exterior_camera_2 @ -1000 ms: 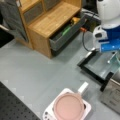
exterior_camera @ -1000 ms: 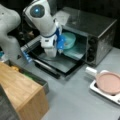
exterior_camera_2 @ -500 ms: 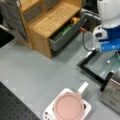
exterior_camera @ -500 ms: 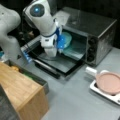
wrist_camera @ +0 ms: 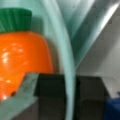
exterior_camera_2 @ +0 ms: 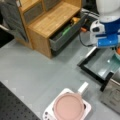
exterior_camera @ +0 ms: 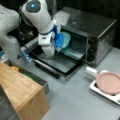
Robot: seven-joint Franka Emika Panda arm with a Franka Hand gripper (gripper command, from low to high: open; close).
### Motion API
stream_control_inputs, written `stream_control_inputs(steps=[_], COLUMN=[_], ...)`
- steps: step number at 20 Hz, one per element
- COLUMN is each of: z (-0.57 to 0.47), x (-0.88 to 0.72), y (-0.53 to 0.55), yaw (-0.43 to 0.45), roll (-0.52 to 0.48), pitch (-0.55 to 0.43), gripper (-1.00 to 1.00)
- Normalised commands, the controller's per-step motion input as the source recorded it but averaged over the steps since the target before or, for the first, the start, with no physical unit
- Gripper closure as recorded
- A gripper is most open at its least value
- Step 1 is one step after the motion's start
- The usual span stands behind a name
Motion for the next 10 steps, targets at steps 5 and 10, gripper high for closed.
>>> stream_control_inputs(steps=[5,10], z=[0.31,0.34], x=[0.30,0.54], y=[-0.28,-0.28], yaw=[-0.006,0.037], roll=[-0.140,-0.134], pitch=[0.155,0.218], gripper=[1.00,1.00])
